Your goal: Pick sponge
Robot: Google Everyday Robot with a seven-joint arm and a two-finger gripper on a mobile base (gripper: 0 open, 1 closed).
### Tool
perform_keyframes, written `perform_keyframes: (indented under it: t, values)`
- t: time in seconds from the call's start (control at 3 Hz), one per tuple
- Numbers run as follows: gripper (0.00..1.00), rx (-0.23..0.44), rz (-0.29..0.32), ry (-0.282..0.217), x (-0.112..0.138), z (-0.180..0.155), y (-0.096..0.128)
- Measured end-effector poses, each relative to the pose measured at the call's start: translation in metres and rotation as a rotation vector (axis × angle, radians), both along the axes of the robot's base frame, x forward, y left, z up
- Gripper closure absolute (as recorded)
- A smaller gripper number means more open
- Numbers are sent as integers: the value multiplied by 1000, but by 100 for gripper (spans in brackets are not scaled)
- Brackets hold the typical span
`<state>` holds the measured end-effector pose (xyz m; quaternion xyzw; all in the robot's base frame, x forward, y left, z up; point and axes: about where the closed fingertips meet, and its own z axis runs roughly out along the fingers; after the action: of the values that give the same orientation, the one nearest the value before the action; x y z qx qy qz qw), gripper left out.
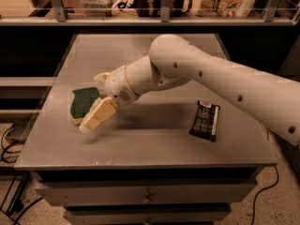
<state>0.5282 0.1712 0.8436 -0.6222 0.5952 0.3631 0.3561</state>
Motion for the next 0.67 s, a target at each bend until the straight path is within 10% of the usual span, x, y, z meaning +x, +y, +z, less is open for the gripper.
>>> perform_keyframes:
  t: [0.67]
  values:
    - [41,-18,-28,2,6,-14,16]
